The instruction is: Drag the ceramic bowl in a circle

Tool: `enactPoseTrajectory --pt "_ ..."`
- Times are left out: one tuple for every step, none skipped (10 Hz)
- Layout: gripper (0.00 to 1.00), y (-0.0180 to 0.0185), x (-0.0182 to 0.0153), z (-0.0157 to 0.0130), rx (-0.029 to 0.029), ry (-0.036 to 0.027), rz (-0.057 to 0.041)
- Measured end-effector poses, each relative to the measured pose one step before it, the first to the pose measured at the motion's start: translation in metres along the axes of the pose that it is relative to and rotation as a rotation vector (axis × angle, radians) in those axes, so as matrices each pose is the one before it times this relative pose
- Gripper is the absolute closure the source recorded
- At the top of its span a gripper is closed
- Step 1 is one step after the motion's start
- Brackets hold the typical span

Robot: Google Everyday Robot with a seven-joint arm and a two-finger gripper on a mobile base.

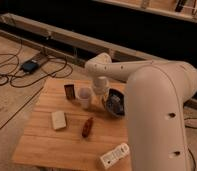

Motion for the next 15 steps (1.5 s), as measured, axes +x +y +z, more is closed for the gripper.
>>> enactPoseTrajectory --pt "1.0 0.01392 0.00951 0.00097 -0.01928 0.00088 -0.01803" --pt "1.0 0.01386 0.01248 0.00052 -0.02169 0.00065 -0.01383" --pt "1.0 0.00986 0.01779 0.0006 -0.0139 0.00467 -0.0105" --pt "1.0 0.00241 0.01644 -0.00022 -0.00556 0.00688 0.00391" --pt "1.0 -0.00415 0.01357 0.00103 0.00326 0.01051 0.01256" --pt "1.0 -0.01178 0.01729 0.00176 0.00742 0.01655 0.03112" --pt "1.0 -0.01963 0.01576 0.0025 0.00565 0.01632 0.05341" --pt "1.0 -0.01722 0.00728 0.00132 0.0022 0.00724 0.04452" --pt "1.0 -0.02373 0.00367 0.00014 0.00371 0.00303 0.05705" --pt "1.0 -0.01977 -0.00248 -0.00226 0.00265 -0.00396 0.04447" --pt "1.0 -0.01927 -0.00699 -0.00245 0.00745 -0.00593 0.03972" --pt "1.0 -0.01386 -0.00966 -0.00393 0.00755 -0.00662 0.02386" --pt "1.0 -0.01272 -0.01771 -0.00556 0.01386 -0.01321 0.01684" --pt "1.0 -0.00751 -0.01931 -0.0051 0.0153 -0.0135 0.0069" --pt "1.0 -0.00201 -0.01773 -0.00373 0.0147 -0.01025 -0.00066"
